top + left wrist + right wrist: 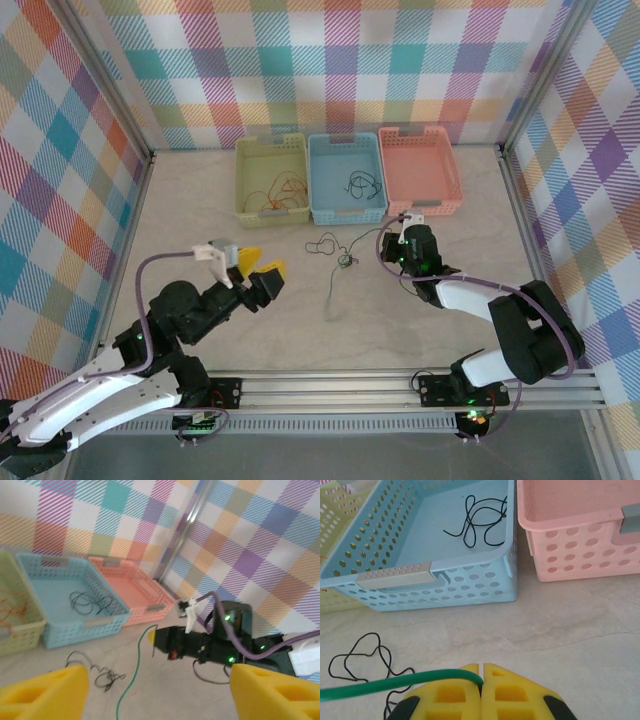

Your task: Untangle the cables

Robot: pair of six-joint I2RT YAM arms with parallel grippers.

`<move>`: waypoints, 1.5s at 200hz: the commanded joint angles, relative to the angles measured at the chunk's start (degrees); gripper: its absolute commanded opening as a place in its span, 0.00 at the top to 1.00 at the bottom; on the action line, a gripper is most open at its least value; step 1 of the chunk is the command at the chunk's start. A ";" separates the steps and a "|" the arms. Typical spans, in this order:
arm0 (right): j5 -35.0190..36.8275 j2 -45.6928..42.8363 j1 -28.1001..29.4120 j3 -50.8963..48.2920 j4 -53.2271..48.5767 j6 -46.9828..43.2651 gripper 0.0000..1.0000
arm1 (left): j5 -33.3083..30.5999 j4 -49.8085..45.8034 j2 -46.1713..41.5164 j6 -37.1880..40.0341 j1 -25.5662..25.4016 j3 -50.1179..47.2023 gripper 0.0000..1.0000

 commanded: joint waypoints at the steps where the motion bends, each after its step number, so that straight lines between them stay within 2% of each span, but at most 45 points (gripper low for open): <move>1: -0.38 -0.20 0.84 -0.09 0.48 -3.56 1.00 | -5.33 -10.20 -3.06 -6.07 -0.25 -1.72 0.14; 26: -1.09 0.85 2.31 1.23 -0.32 -6.41 1.00 | -8.21 -16.69 -4.29 -7.40 -0.25 -0.79 0.08; 45: -0.74 0.78 3.38 1.37 0.06 -8.38 1.00 | -5.67 -17.67 -1.66 -8.07 -0.17 -0.70 0.07; 67: -1.24 0.77 3.90 0.96 1.80 -8.68 1.00 | -2.18 -16.92 5.51 -11.47 0.02 -0.27 0.07; 103: -1.71 0.18 4.28 -0.02 4.53 -8.91 1.00 | 8.52 -2.39 17.91 -22.99 0.54 -4.30 0.10; 123: -1.63 0.06 4.37 -0.34 5.18 -8.86 1.00 | 12.28 4.16 24.34 -28.64 0.54 -5.80 0.12; 157: -1.45 0.32 4.46 -0.07 4.84 -8.87 1.00 | 19.24 10.87 34.06 -37.62 0.06 -5.92 0.13; 173: -1.36 0.24 4.45 -0.15 4.91 -8.87 1.00 | 19.74 14.29 37.49 -41.32 -1.28 -6.46 0.13; 204: -1.42 0.16 4.45 -0.20 5.04 -8.77 1.00 | 21.76 11.66 46.36 -44.99 -3.51 -1.85 0.12; 247: -1.42 0.16 4.46 -0.29 5.09 -8.64 1.00 | 22.25 16.81 56.84 -46.08 -6.87 0.99 0.24; 300: -1.71 0.24 4.45 -0.25 5.10 -8.69 1.00 | 20.96 19.02 61.68 -49.11 -7.28 2.69 0.20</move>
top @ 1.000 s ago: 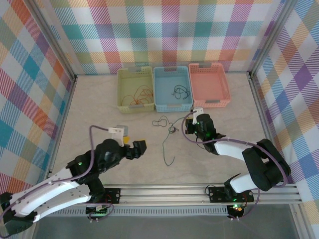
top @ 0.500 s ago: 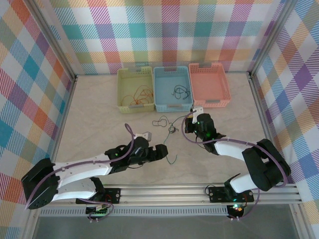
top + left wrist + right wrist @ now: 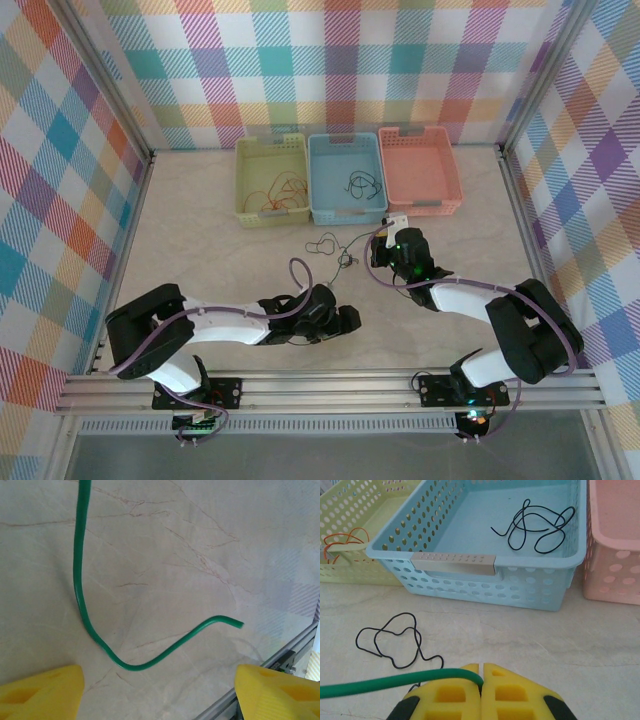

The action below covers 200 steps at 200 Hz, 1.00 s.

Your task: Untangle the cables

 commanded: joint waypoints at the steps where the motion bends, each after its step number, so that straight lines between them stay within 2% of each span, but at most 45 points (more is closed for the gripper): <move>1: -0.64 -0.21 0.32 -0.29 2.33 -0.54 1.00 | -0.87 1.91 0.68 -2.47 -0.66 2.09 0.20; 38: -0.99 -0.21 0.37 -0.12 2.36 -0.41 1.00 | -1.83 1.20 1.03 -6.23 -0.66 2.73 0.16; 91: -0.81 -0.22 0.42 -0.25 2.22 -0.45 1.00 | -7.45 5.79 -0.24 -12.64 -0.22 -0.20 0.12; 145: -1.02 -0.21 0.37 -0.13 2.21 -0.45 1.00 | -5.16 7.34 0.60 -16.97 -0.54 0.16 0.13; 162: -1.23 -0.17 0.44 -0.03 2.25 -0.45 1.00 | -5.41 6.69 -0.07 -18.85 -0.92 -0.03 0.10; 172: -1.25 -0.21 0.41 -0.10 2.20 -0.45 1.00 | -4.83 8.60 0.19 -20.78 -0.92 -0.72 0.08; 200: -1.04 -0.39 0.44 -0.14 2.12 -0.45 1.00 | -5.03 16.14 0.73 -26.03 -2.24 -3.26 0.09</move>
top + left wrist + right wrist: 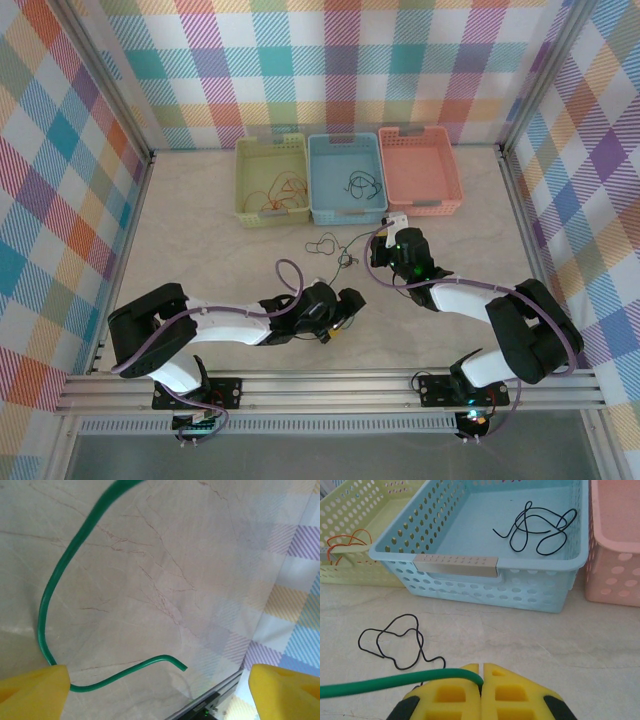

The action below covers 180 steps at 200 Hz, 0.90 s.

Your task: Untangle the cables

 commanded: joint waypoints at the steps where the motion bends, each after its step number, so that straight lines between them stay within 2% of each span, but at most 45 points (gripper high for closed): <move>1: -0.62 -0.39 0.38 -0.13 1.74 -0.49 1.00 | -0.08 7.25 0.24 -5.70 -2.04 -2.40 0.09; 38: -0.75 -0.51 0.38 -0.14 1.61 -0.27 1.00 | -3.31 4.17 -1.47 -5.64 -3.91 -1.23 0.09; 46: -0.76 -0.48 0.38 -0.20 1.57 -0.18 1.00 | -3.93 4.40 -1.40 -7.98 -4.11 -1.36 0.10; 84: -0.64 -0.73 0.39 -0.30 1.61 -0.18 1.00 | -3.74 6.21 0.03 -10.15 -4.91 -1.80 0.12; 122: -0.68 -0.83 0.39 -0.45 1.73 -0.21 1.00 | -4.41 5.03 2.26 -9.98 -6.11 -0.15 0.14; 180: -0.84 -0.73 0.39 -0.39 1.83 -0.10 1.00 | -7.94 9.25 7.38 -12.88 -5.73 -0.11 0.15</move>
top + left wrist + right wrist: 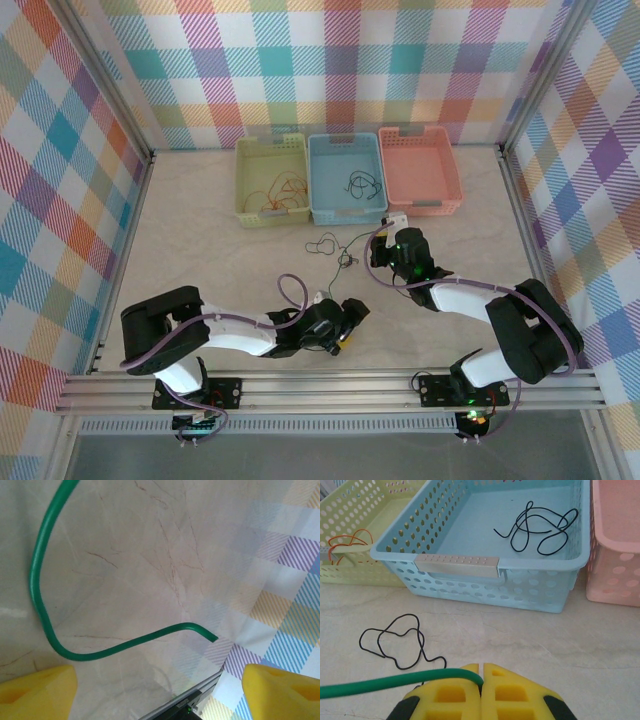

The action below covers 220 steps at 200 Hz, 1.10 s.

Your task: Untangle the cables

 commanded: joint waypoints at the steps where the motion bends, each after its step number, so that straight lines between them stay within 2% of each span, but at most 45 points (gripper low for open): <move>1: -0.78 -0.74 0.39 -0.38 1.83 -0.12 1.00 | -2.51 3.57 4.03 -2.13 0.10 0.84 0.15; 22: -0.80 -0.83 0.39 -0.40 1.80 -0.12 1.00 | -1.14 7.30 7.34 -3.26 1.71 0.44 0.18; 50: -0.97 -0.74 0.39 -0.21 1.60 -0.21 1.00 | -1.48 7.17 9.10 -2.74 3.55 0.20 0.21; 100: -0.97 -0.65 0.39 -0.21 1.61 -0.03 1.00 | -3.00 7.74 9.04 -3.70 5.05 -2.19 0.24; 135: -0.29 -1.37 0.40 -0.66 1.93 -0.29 1.00 | -4.93 8.34 7.33 -4.88 5.76 -4.93 0.31; 196: 0.40 -5.97 0.41 -4.93 8.33 -0.73 1.00 | -7.03 6.02 3.96 -4.50 7.68 -7.61 0.29; 220: -0.32 -8.03 0.48 -5.26 6.72 -1.32 1.00 | -7.41 6.06 4.03 -4.76 8.27 -8.56 0.27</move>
